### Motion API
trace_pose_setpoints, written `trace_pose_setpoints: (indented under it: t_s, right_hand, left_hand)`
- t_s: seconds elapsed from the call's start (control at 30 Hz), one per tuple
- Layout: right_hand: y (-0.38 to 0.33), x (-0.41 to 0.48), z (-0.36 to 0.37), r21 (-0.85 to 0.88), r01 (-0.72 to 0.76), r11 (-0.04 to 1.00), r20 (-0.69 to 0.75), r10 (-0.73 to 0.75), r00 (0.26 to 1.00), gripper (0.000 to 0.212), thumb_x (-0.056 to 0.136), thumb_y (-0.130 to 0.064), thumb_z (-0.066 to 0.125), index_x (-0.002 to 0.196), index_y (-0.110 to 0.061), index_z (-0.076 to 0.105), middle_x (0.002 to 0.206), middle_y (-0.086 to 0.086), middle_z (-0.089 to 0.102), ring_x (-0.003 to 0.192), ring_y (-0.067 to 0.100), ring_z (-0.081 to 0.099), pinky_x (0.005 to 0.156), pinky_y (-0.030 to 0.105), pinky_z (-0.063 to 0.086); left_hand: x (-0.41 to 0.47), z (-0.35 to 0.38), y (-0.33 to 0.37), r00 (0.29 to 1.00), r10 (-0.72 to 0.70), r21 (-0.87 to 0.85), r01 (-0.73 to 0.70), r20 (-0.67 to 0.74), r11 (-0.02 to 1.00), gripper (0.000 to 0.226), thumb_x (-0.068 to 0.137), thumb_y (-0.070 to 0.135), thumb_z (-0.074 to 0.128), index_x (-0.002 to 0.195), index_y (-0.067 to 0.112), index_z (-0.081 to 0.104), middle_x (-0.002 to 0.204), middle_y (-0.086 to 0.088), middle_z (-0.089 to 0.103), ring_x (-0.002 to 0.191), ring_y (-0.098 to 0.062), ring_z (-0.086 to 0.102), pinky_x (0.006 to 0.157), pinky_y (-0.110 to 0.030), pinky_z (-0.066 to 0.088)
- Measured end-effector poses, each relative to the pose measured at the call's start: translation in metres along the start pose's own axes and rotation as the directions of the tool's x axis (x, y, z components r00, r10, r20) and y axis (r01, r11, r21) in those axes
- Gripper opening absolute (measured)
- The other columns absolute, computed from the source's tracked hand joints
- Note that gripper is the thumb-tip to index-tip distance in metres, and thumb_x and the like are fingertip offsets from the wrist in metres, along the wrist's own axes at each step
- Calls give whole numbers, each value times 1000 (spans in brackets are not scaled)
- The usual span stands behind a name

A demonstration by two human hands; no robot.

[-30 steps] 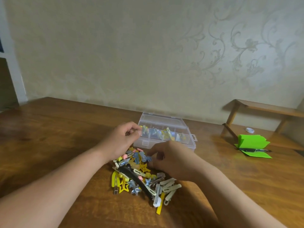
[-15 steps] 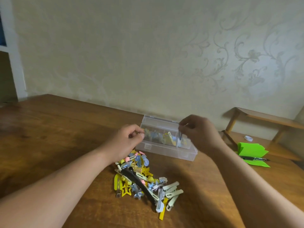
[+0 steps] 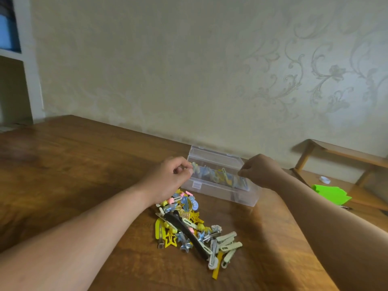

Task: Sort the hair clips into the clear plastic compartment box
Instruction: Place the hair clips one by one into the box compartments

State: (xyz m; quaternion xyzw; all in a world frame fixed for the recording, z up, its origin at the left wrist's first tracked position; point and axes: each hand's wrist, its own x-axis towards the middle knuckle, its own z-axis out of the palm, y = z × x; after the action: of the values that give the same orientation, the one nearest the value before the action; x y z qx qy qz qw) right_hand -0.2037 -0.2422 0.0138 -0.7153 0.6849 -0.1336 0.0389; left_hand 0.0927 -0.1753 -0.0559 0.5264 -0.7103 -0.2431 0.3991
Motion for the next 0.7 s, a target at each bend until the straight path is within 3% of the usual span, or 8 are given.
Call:
trace_pose_setpoints:
  t_s: [0.23,0.33,0.43,0.53,0.6,0.7]
  right_hand:
    - [-9,-34,0,163,77,984,-236,-37,971,17,98,-33,64,102,-27,79,95,-8,75,87,18,68,81,41,60]
    - [-17,-65,1,289,196,937,-326,-97,940,14,99,-30,64,97,-30,78,91,-17,75,83,7,68,76,33,58]
    - [-19,-91,4,374,311,874,-337,-185,923,13,98,-29,68,91,-30,78,85,-15,76,79,6,69,71,27,54]
    - [-19,-107,2,349,375,859,-223,-313,923,10,96,-30,72,89,-34,79,85,-18,76,81,3,69,70,23,53]
    - [-20,-112,-1,342,402,850,-62,-406,912,8,95,-33,73,97,-36,81,91,-20,77,84,0,70,79,26,57]
    - [-26,-117,-6,387,446,807,158,-534,830,17,94,-41,71,109,-40,79,102,-19,77,92,2,71,88,30,59]
  left_hand:
    - [-2,-2,7,1000,-15,-5,15,9,1000,23,106,46,56,121,38,70,111,9,65,103,-9,62,95,-37,54]
    - [-4,-3,9,1000,-16,-2,16,4,1000,24,106,47,55,122,38,70,112,11,66,106,-8,62,96,-37,53]
    - [-7,-2,13,1000,-22,-45,22,-3,999,23,108,42,56,124,33,70,114,0,70,109,-15,65,98,-41,53]
    - [-9,-3,16,1000,-23,-63,22,-16,998,24,109,38,56,125,31,71,113,4,71,110,-12,65,98,-36,51]
    - [-10,-3,16,999,-26,-65,24,-27,998,23,109,37,56,126,31,71,114,10,70,111,-7,64,95,-32,50]
    - [-10,-3,15,999,-30,-60,28,-40,998,23,109,38,55,126,33,71,118,14,69,114,-4,62,94,-29,49]
